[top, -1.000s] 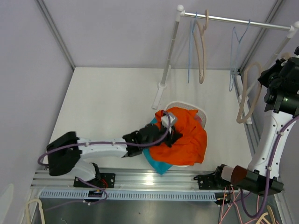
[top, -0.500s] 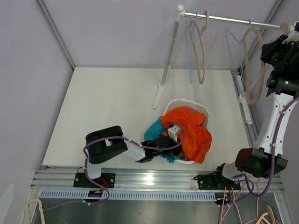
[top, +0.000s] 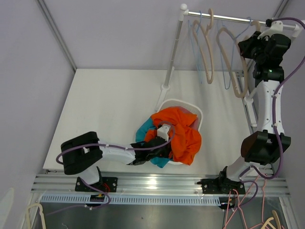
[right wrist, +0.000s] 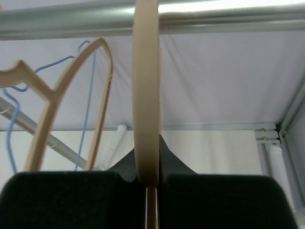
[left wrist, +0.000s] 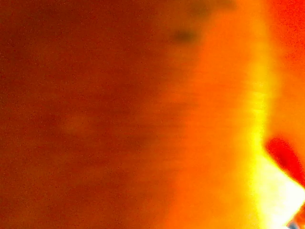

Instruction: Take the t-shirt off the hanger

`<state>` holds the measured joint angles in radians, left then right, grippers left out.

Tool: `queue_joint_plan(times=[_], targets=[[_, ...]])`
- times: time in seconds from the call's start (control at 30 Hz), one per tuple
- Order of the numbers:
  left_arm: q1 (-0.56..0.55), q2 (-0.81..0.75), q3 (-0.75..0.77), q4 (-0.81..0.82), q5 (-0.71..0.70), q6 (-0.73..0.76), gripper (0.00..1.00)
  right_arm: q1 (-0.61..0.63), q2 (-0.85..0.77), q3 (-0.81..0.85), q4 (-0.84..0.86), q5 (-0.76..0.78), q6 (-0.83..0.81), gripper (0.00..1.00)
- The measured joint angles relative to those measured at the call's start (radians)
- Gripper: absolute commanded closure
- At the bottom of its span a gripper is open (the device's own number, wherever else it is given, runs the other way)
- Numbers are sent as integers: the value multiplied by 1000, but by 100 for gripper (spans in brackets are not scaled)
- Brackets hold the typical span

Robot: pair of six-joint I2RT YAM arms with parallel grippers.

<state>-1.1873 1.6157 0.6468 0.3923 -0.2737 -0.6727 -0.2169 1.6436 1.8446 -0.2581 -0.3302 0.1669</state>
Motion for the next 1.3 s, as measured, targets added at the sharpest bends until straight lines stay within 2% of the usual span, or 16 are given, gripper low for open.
queue_joint_plan(times=[0.03,0.07,0.1,0.17,0.2,0.23,0.37,0.53,0.77,1.07,1.3], targets=[[3,-16,-5,-20,-9,4,84,18,2,5,2,5,-1,100],[5,-29,-6,-40,-14,14,67,34,6,16,2,11,-3,100],[5,-43,-6,-60,-18,25,39,47,12,32,0,17,-4,100],[-11,-92,-6,-96,-18,45,22,62,29,77,-14,40,-6,100],[-21,-126,-5,-119,-27,60,6,63,35,101,-26,54,-9,100],[-32,-162,-5,-144,-34,80,1,63,41,121,-34,67,-12,100],[-54,-303,14,-231,-36,119,0,56,40,156,-71,113,-28,100],[-56,-423,113,-338,-27,151,1,40,34,138,-83,132,-38,100],[-57,-513,258,-492,-6,172,1,15,34,134,-62,98,-42,100],[-58,-660,245,-549,-13,194,1,13,56,134,-25,68,-49,100],[-58,-735,220,-598,-36,204,1,19,152,195,-29,55,-49,100]])
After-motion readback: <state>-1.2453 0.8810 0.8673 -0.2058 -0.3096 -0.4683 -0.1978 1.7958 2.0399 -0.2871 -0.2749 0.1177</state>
